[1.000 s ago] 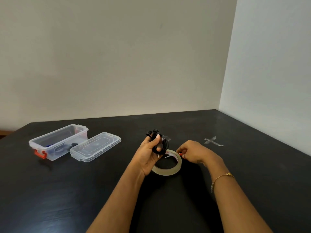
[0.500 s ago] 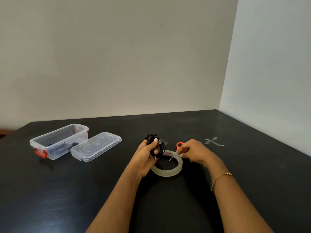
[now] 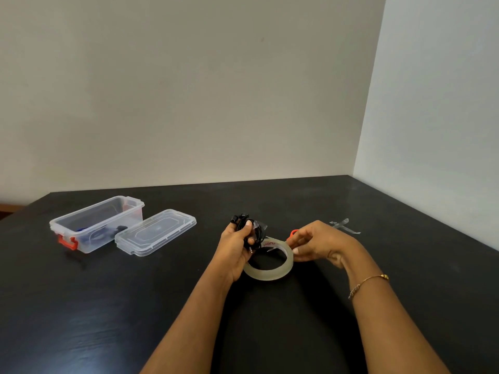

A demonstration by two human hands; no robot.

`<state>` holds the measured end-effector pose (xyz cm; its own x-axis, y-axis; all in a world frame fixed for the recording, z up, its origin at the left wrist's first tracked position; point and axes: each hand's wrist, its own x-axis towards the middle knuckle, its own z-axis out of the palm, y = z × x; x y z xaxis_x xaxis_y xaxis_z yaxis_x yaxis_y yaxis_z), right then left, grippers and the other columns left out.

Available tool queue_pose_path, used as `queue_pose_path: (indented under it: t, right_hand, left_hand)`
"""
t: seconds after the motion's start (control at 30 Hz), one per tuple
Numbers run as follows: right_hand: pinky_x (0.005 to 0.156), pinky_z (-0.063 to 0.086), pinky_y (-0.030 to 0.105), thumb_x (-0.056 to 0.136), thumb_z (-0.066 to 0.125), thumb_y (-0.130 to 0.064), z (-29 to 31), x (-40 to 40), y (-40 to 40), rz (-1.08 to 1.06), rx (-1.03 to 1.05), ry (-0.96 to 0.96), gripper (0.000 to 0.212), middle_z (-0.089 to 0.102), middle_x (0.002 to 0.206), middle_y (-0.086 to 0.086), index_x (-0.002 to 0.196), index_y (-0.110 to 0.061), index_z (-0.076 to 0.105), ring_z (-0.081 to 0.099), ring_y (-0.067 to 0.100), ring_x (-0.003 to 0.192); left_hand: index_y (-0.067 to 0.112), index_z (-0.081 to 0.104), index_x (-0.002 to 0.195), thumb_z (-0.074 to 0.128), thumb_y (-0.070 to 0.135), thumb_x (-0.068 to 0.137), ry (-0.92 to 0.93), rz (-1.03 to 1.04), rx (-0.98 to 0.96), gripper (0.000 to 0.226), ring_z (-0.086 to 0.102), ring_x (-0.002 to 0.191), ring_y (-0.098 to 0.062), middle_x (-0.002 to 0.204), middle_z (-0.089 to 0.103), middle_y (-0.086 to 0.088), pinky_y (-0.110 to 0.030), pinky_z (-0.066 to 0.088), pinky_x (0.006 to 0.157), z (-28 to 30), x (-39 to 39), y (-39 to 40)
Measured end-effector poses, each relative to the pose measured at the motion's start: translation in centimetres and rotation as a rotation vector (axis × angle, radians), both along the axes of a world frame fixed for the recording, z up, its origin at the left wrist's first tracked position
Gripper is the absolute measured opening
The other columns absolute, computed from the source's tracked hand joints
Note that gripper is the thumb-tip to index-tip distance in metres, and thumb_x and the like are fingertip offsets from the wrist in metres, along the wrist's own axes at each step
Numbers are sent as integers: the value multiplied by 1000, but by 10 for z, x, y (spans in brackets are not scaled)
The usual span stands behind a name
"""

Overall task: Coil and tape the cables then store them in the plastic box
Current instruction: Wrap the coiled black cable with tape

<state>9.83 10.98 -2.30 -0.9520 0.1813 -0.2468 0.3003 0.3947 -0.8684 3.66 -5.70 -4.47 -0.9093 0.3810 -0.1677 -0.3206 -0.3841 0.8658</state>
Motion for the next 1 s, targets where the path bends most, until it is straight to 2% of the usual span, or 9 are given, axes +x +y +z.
queue_pose_path:
  t: [0.2,0.37,0.5,0.77,0.9,1.0]
  right_hand:
    - [70,59,27,82,58,8,-2,2,2,-57,-163,15,16,67,94,14,95,2,65,69,19,83]
    - [63,58,21,83,58,7,0,1,-2,-117,-306,123,13,69,88,13,92,3,66,70,16,76]
    - [61,57,20,81,61,6,6,0,-8,-124,-286,161,11,69,88,13,89,2,66,70,16,72]
    - [63,58,20,81,60,6,8,0,-13,-108,-287,200,17,69,95,15,94,-1,67,70,16,77]
    - [63,58,21,81,61,6,8,-1,-13,-106,-271,206,14,68,93,15,91,-2,67,70,18,77]
    - [64,58,22,81,61,5,7,-2,-13,-112,-255,210,12,68,91,13,88,-3,66,69,18,78]
  left_hand:
    - [16,48,124,46,11,95,-19,38,26,29,38,57,-6,98,57,-6,-32,46,89,-1,1,0]
    - [18,51,111,46,12,95,-53,48,33,17,37,55,-6,73,49,-1,-36,47,92,0,-1,-2]
    - [18,52,105,46,13,95,-48,71,12,12,37,54,-6,73,49,-2,-39,45,97,0,-1,-3]
    - [16,51,117,46,14,96,-12,107,-8,22,36,53,-5,70,49,1,-37,43,99,-1,0,0]
    - [15,49,125,47,13,95,-8,119,-4,29,37,55,-5,77,54,0,-36,45,97,-1,0,0]
    - [18,49,121,46,14,95,1,113,-11,26,37,55,-5,83,56,-1,-37,43,100,0,1,0]
